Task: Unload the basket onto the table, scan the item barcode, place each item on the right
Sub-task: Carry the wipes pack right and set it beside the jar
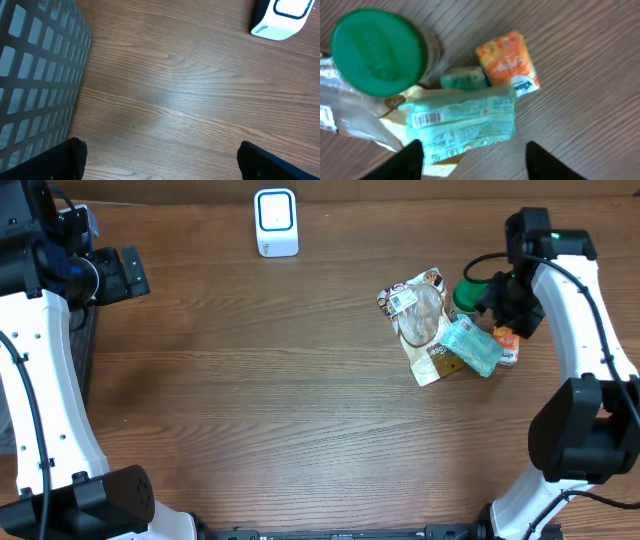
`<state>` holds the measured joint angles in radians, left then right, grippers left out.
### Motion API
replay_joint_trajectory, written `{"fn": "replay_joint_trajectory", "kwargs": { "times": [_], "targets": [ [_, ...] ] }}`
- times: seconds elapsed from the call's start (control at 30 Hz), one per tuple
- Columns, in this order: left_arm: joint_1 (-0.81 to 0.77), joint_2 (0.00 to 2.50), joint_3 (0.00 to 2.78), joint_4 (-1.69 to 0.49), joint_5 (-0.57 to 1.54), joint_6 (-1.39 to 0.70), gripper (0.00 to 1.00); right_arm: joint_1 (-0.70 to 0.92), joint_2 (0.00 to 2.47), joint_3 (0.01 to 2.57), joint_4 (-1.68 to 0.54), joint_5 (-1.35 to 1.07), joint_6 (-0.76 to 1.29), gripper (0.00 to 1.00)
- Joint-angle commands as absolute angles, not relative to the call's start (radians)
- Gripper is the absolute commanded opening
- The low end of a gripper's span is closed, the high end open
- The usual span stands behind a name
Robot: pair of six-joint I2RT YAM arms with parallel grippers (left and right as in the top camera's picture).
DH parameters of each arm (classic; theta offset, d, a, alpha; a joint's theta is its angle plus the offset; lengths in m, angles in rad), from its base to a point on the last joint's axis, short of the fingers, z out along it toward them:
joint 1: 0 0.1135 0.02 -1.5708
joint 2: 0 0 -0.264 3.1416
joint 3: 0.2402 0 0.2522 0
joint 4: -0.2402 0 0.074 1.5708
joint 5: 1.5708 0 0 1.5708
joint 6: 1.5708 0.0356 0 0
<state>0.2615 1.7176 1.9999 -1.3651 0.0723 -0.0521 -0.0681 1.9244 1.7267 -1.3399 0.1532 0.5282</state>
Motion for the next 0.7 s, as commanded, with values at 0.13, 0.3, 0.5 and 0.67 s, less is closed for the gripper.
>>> {"fn": "replay_joint_trajectory", "kwargs": {
  "times": [0.13, 0.3, 0.5, 0.67],
  "targets": [
    [0.255, 1.713, 2.011, -1.364, 0.078, -0.059, 0.99, -0.059, 1.874, 1.807, -1.392, -0.014, 0.376, 0.74],
    [0.255, 1.713, 2.011, -1.364, 0.078, -0.059, 1.00, 0.019, 1.768, 1.904, -1.460, -0.070, 0.326, 0.78],
    [0.255, 1.713, 2.011, -1.364, 0.078, -0.059, 0.99, 0.123, 1.575, 2.004, -1.570, -0.070, 0.305, 0.94],
    [0.255, 1.713, 2.011, -1.364, 0.078, -0.059, 0.99, 0.145, 1.413, 2.012, -1.642, -0.173, 0.310, 1.00]
  ]
}}
